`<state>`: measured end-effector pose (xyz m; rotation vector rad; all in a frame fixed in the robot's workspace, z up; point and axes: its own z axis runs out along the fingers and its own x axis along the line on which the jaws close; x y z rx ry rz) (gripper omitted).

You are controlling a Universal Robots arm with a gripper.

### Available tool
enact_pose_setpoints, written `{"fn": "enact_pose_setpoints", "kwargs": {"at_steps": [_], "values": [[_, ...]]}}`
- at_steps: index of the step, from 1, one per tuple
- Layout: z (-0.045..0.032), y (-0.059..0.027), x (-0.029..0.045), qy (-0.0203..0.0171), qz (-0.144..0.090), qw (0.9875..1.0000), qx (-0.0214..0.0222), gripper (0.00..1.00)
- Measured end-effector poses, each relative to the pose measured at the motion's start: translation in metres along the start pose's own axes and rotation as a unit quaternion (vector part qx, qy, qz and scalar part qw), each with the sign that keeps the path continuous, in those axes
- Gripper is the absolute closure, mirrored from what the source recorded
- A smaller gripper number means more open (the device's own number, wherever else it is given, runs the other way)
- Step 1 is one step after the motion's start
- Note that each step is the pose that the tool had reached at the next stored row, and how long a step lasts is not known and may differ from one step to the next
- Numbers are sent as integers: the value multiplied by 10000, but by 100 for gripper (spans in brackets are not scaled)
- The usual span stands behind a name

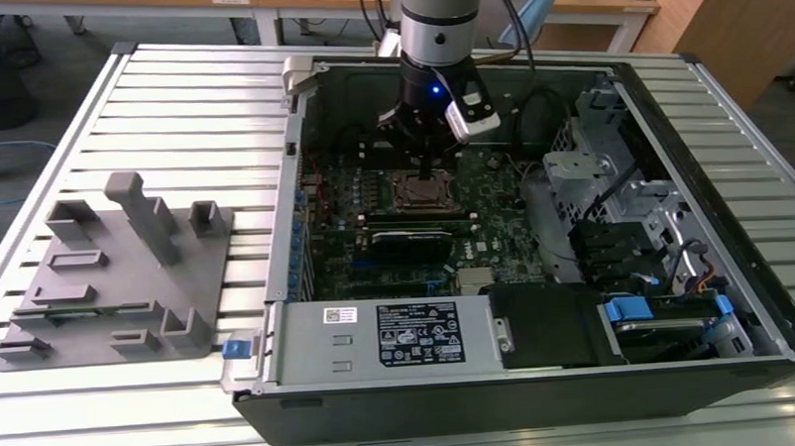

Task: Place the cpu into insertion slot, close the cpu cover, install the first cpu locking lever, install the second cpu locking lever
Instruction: 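Install the second cpu locking lever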

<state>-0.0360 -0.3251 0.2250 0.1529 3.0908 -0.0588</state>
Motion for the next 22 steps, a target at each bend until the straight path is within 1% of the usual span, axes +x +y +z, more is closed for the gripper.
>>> {"fn": "enact_pose_setpoints", "kwargs": {"at_steps": [22], "values": [[-52,-2,-2,0,0,10000,1,89]]}}
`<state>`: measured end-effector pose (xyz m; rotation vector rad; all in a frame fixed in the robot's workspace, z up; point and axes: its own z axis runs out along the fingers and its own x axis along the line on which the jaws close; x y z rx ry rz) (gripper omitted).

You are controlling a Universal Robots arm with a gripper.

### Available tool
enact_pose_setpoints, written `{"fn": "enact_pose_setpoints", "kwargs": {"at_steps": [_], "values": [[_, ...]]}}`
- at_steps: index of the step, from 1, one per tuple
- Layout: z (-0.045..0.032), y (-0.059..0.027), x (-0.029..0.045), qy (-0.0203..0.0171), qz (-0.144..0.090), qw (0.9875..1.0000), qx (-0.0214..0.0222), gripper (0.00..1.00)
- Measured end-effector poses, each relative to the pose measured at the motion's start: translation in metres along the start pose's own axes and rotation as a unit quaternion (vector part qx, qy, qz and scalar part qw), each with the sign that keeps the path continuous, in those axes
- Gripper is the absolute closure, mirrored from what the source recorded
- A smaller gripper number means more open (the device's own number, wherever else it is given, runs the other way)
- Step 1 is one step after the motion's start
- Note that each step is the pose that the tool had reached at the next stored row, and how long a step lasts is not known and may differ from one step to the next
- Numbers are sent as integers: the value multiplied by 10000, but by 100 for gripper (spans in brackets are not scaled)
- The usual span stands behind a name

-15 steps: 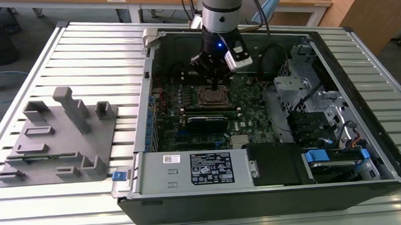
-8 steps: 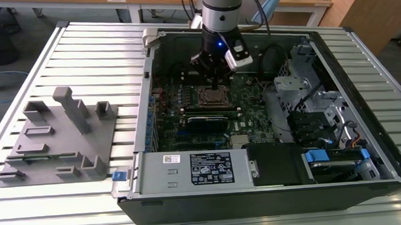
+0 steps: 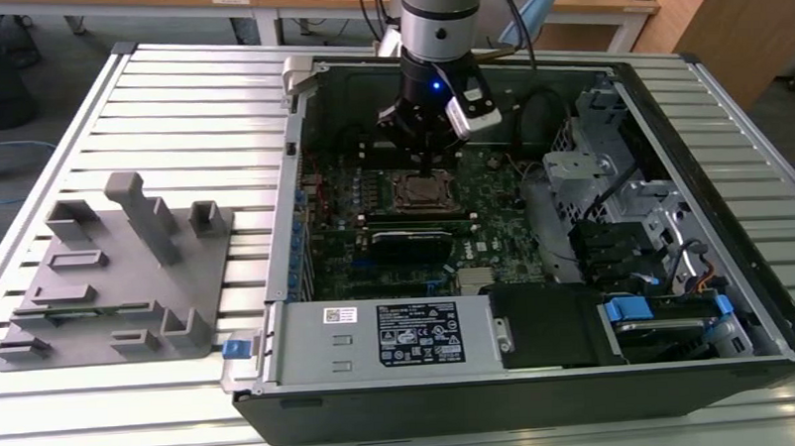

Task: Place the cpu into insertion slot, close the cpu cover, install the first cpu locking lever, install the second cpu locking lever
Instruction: 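Install the second cpu locking lever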

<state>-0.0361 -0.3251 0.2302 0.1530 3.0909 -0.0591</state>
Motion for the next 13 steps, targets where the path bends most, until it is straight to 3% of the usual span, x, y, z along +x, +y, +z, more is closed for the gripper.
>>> {"fn": "enact_pose_setpoints", "kwargs": {"at_steps": [13], "values": [[-23,-1,-1,0,0,10000,0,89]]}}
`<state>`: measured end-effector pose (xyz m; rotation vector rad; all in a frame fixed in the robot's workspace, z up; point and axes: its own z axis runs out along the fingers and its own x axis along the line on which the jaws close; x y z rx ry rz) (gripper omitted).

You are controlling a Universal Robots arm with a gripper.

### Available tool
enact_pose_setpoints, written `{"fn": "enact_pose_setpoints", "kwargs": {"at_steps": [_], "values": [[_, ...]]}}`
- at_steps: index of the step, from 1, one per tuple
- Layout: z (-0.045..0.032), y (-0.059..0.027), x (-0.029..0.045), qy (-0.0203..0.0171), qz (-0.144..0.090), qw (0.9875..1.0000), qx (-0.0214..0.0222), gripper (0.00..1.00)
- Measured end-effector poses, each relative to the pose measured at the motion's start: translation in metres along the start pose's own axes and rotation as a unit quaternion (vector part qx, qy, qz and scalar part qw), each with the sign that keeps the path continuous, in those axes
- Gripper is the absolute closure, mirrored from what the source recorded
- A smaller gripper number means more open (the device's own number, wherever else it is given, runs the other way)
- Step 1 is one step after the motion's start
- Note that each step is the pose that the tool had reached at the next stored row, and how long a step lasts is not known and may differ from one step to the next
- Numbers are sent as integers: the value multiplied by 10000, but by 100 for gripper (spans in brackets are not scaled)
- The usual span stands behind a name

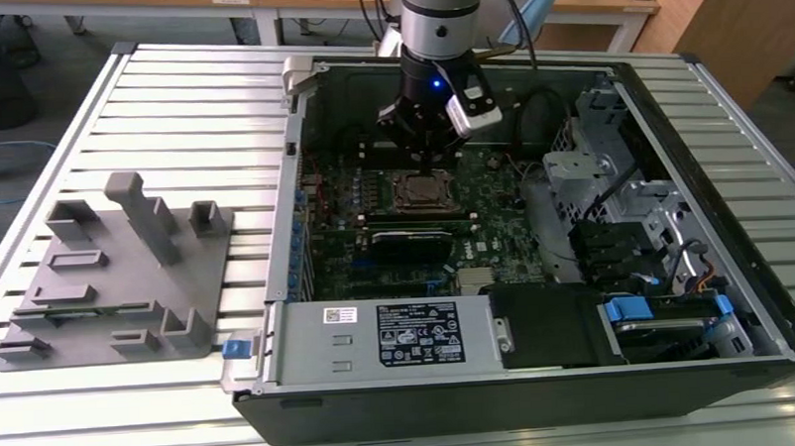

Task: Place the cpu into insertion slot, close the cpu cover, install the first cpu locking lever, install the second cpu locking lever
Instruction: 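Install the second cpu locking lever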

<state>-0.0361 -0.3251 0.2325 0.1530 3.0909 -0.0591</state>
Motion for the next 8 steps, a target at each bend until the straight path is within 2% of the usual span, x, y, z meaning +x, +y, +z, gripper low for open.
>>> {"fn": "enact_pose_setpoints", "kwargs": {"at_steps": [8], "values": [[-57,-2,-3,0,0,10000,0,89]]}}
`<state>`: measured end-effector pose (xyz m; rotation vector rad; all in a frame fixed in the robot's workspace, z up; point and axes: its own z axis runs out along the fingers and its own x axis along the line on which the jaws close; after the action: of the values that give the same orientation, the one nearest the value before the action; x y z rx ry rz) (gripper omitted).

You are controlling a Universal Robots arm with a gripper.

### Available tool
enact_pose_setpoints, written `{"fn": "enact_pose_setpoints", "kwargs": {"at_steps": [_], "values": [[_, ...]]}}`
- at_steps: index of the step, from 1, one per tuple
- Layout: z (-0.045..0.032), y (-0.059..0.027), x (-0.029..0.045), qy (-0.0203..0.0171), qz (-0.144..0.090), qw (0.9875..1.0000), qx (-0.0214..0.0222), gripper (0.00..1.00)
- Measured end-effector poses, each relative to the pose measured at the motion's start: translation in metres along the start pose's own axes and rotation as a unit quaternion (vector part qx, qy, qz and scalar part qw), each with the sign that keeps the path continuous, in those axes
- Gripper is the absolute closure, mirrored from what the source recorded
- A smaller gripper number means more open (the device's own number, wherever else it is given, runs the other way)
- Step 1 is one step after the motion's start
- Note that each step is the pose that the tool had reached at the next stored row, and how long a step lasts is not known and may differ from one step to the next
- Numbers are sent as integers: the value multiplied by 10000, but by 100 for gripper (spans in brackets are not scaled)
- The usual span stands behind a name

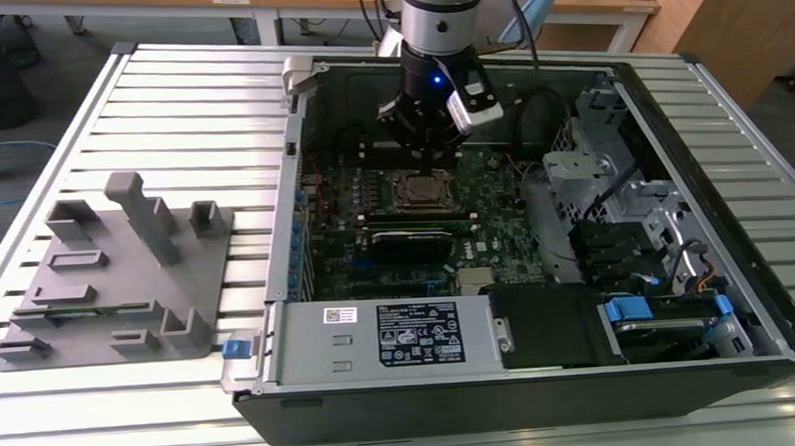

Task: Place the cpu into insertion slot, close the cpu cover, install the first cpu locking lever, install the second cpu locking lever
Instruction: 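Install the second cpu locking lever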

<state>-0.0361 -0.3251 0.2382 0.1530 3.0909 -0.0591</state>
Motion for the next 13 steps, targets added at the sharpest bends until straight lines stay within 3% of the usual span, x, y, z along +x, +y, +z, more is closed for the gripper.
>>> {"fn": "enact_pose_setpoints", "kwargs": {"at_steps": [13], "values": [[-36,-8,-2,0,0,10000,4,89]]}}
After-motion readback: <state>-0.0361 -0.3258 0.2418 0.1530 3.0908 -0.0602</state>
